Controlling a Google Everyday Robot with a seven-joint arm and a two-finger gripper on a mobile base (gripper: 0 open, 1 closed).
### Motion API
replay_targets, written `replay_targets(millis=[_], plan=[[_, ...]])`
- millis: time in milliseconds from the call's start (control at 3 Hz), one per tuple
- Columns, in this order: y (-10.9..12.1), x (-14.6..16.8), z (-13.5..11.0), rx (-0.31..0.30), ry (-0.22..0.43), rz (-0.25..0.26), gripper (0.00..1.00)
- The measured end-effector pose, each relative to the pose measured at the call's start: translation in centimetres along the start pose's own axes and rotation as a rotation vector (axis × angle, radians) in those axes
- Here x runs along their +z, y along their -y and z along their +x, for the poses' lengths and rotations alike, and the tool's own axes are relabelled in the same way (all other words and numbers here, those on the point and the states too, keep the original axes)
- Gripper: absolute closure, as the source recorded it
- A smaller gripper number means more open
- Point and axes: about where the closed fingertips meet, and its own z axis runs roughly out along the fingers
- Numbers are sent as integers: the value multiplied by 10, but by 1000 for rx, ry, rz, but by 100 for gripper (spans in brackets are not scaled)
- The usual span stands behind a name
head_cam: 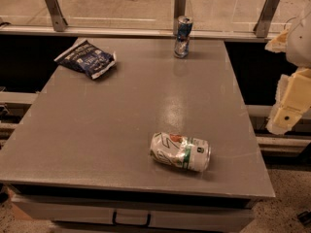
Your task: Move redbull can near blue chip bag
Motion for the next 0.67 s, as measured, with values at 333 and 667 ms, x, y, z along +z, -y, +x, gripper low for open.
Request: replay_targets(millis=[333,667], plan=[[0,0,0,0,0,0,0],[6,2,-3,0,29,4,0]])
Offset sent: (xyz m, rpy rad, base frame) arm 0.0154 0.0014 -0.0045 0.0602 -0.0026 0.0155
